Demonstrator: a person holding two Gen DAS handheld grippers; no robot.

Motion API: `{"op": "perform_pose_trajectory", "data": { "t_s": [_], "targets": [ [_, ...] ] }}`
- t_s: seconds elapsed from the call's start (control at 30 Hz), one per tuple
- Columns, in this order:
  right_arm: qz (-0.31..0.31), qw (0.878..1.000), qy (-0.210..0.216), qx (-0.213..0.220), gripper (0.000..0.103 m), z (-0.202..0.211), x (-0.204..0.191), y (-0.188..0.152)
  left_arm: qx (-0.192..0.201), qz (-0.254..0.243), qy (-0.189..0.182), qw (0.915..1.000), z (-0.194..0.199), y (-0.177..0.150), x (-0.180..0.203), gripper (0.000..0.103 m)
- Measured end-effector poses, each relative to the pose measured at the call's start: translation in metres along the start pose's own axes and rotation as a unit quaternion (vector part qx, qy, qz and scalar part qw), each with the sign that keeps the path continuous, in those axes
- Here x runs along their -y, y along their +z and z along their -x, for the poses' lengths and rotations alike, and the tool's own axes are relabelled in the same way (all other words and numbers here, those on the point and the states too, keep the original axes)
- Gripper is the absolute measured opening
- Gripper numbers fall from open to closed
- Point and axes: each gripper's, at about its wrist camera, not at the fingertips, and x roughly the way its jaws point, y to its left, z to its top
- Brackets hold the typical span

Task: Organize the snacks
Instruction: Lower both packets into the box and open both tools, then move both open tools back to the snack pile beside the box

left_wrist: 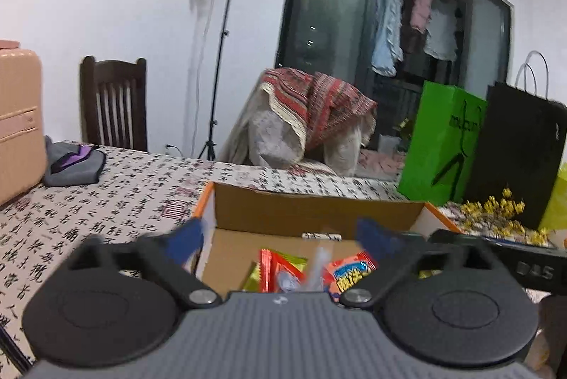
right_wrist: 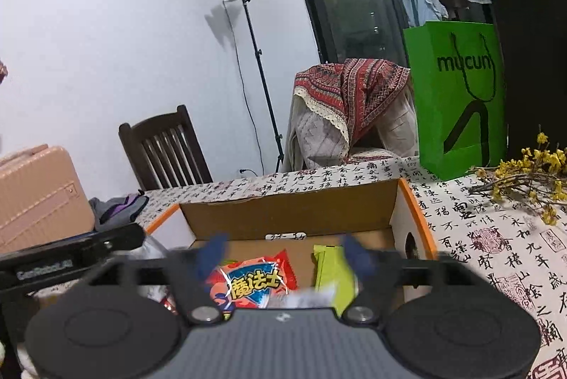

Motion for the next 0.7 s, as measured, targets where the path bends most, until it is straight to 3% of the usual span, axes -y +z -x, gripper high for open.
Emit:
{"op": "perform_pose_trajectory", "data": {
  "t_s": [0.07,0.47,0.7],
  "targets": [
    [-0.006,1.000,-0.001,-0.001,0.103,0.001,0.003,0.000,0.004,0.010,0.001,0.9999,0.002,0.002,-0.003,0.103],
    [0.001,1.000,-0.011,-0.004,0.103,0.006,-0.002,0.009,-0.009,0.013,0.019,0.9997,0.005,0.009,0.000,0.103],
    [0.013,1.000,-0.015,-0.008,0.103,0.031,-0.015,0.022,-0.049,0.036,0.021,0.9980,0.016,0.021,-0.002,0.103]
  ]
}}
